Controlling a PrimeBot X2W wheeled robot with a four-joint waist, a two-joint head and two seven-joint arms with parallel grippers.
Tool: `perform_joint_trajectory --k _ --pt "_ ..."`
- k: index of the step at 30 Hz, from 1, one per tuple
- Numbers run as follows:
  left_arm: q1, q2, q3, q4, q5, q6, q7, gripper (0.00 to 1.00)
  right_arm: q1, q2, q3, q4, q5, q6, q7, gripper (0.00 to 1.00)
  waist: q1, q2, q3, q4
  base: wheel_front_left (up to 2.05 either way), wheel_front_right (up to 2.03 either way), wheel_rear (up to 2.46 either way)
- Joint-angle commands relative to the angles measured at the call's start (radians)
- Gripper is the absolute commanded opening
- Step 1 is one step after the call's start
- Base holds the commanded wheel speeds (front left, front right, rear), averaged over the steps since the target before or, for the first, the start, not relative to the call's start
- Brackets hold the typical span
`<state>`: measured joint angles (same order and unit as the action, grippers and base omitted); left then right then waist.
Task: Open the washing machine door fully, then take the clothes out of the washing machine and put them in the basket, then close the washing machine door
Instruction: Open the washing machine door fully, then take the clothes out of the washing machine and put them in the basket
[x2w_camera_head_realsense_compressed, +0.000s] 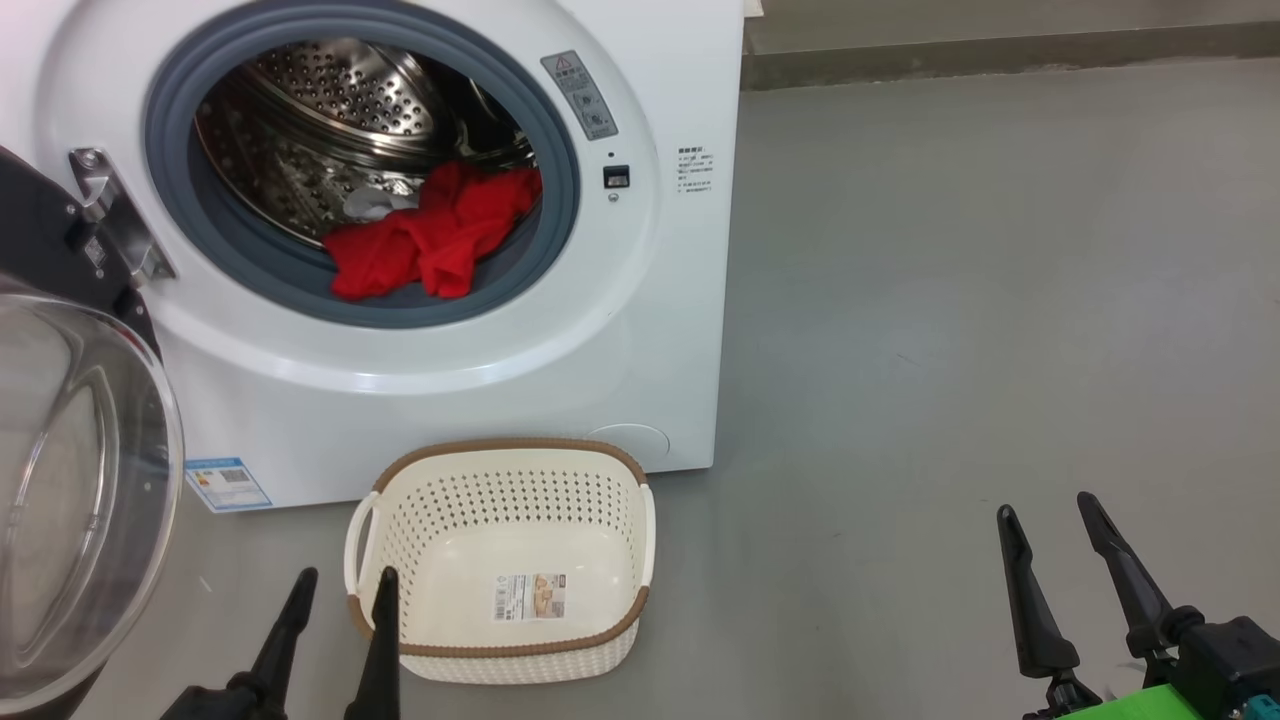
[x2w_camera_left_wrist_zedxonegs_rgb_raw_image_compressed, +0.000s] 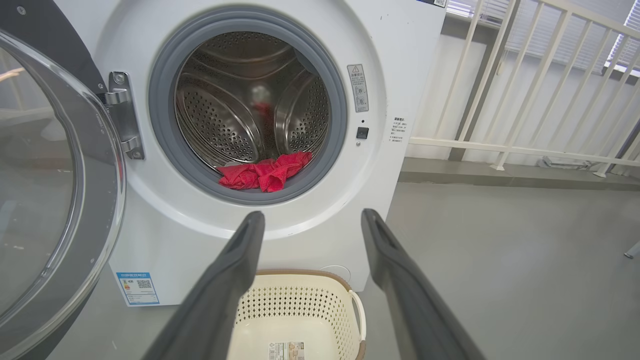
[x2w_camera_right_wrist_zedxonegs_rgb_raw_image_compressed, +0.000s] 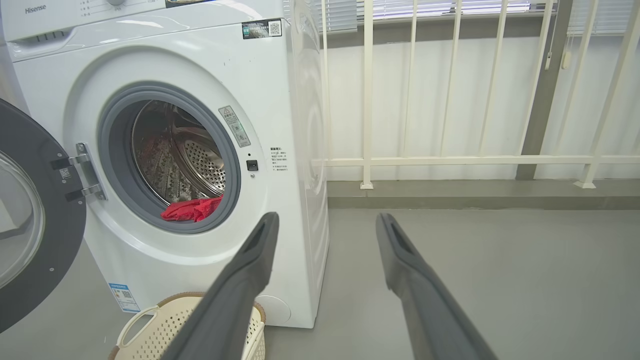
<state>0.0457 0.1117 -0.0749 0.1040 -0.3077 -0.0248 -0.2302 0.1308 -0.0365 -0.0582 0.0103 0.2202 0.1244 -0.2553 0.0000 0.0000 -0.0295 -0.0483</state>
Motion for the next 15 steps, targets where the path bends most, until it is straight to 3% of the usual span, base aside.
perform_joint_trajectory --k 1,15 --pt "-0.017 0.017 0.030 -0.030 0.009 0.011 -0.004 1.00 -0.015 -0.014 0.020 -0.030 0.007 0.006 -0.006 1.00 0.0000 0.0000 0.001 0.002 0.00 0.00 0.00" --pt "-0.019 0.016 0.021 -0.027 0.009 0.032 -0.001 1.00 -0.017 -0.014 0.021 -0.027 0.001 0.006 -0.006 1.00 0.0000 0.0000 0.000 0.011 0.16 -0.16 0.00"
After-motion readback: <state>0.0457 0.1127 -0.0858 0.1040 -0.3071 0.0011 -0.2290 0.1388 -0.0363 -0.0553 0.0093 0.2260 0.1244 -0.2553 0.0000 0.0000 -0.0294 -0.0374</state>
